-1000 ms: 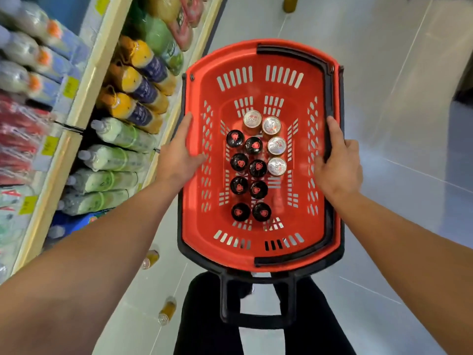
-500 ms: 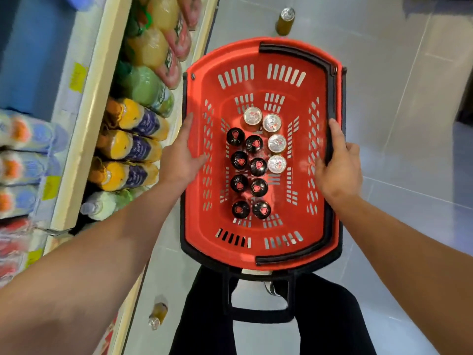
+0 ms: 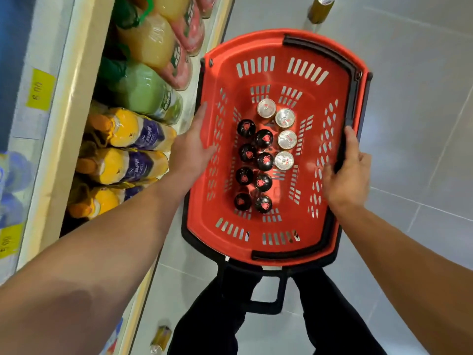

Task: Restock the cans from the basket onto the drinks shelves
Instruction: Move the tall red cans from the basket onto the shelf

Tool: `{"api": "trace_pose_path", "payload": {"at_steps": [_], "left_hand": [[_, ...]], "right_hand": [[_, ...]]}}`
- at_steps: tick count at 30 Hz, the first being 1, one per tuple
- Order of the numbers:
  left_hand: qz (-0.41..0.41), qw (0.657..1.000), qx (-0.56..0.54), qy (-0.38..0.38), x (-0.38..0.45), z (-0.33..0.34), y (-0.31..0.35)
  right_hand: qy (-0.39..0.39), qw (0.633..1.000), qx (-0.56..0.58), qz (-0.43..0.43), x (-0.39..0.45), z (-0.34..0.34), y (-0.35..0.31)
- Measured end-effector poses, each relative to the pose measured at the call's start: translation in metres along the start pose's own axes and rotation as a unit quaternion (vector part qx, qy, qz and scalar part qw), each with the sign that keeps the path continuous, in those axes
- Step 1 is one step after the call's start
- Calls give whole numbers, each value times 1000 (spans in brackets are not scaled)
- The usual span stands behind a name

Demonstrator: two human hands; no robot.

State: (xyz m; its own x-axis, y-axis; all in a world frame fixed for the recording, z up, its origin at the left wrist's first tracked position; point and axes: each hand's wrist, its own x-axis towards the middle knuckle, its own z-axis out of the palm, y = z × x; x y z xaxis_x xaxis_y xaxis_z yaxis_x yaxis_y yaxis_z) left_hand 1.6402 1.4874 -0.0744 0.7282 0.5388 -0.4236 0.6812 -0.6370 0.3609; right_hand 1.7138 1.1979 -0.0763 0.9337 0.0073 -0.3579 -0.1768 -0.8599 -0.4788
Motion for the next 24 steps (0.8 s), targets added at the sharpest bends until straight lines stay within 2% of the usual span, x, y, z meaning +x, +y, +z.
{"api": "trace_pose_path", "payload": {"at_steps": [9, 12, 19, 24], "left_hand": [[25, 999, -3, 24, 24, 30, -14], [36, 998, -28, 38, 19, 33, -18], [-5, 999, -8, 35, -19, 37, -34], [15, 998, -27, 59, -10, 27, -51]], "right_hand": [[-1, 1000, 14, 12, 11, 30, 16], [-25, 999, 13, 16, 11, 27, 14], [-49, 998, 20, 26, 4, 23, 5], [-52, 998, 34, 31, -13, 40, -6]]}}
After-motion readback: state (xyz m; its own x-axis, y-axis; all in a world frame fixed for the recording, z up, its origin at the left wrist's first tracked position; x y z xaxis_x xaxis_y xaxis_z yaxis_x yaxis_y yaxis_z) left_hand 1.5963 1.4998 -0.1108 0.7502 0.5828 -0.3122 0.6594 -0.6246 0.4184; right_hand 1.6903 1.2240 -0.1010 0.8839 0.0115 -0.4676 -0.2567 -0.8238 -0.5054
